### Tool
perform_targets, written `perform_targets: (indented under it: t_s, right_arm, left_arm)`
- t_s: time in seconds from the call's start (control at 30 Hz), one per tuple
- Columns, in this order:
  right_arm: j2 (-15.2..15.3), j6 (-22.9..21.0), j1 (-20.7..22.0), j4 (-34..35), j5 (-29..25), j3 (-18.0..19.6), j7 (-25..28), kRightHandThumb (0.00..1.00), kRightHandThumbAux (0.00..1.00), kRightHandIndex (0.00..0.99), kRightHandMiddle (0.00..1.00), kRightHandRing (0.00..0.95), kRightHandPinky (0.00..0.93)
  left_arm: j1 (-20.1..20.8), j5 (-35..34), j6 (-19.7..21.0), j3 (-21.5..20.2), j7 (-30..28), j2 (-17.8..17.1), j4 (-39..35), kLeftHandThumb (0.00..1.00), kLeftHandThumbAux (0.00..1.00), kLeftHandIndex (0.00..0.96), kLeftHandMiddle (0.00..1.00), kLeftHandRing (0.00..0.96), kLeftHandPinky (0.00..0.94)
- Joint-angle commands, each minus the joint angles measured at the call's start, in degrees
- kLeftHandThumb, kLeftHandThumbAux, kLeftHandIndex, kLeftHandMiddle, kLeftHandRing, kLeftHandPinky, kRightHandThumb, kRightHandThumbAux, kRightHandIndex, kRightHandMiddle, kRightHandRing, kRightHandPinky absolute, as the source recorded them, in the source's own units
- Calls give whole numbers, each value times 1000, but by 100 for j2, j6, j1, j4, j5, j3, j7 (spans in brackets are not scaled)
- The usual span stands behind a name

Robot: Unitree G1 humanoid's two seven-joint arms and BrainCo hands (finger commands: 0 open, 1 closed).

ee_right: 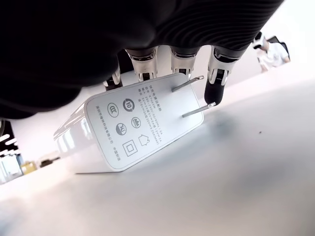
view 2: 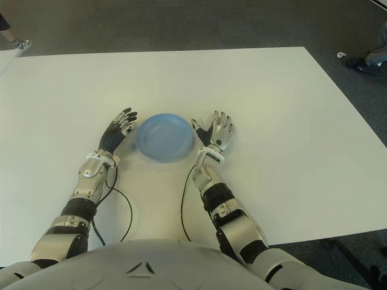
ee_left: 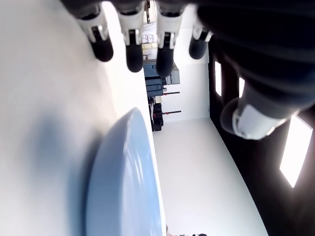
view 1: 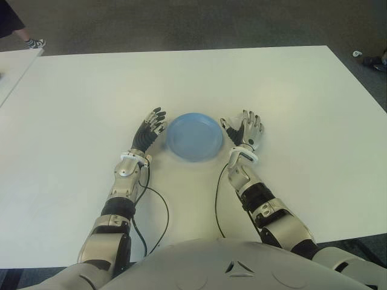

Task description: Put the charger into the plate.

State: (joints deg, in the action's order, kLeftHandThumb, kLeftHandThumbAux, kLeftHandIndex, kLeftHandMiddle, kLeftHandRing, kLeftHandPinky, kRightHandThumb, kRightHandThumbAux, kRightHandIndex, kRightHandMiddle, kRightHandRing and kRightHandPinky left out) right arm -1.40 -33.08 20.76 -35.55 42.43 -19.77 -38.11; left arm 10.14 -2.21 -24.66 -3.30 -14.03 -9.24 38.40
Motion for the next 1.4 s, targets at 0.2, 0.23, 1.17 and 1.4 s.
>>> perform_targets:
  t_s: [0.2,0.23,1.17,1.4]
  right_arm:
    - [-2,-14,-244,-171,-152,63,38,259,162,0,0,0,0]
    - [1,-12,-244,-170,-152,63,44,259,163,0,0,0,0]
    - [31,-28,-226,-166,-140,68,71,262,162,0,0,0,0]
    - [32,-56,-222,-174,-128,62,101,262,163,0,0,0,0]
  left_arm:
    - [-86,96,161,75,7,-16,123,0,564,84,150,128,109]
    - [-87,95,153,75,7,-15,124,0,564,85,150,128,108]
    - [-110,57,156,62,-32,-8,109,0,564,86,149,129,108]
    - [-128,82,179,79,-37,-37,85,0,563,73,137,119,97]
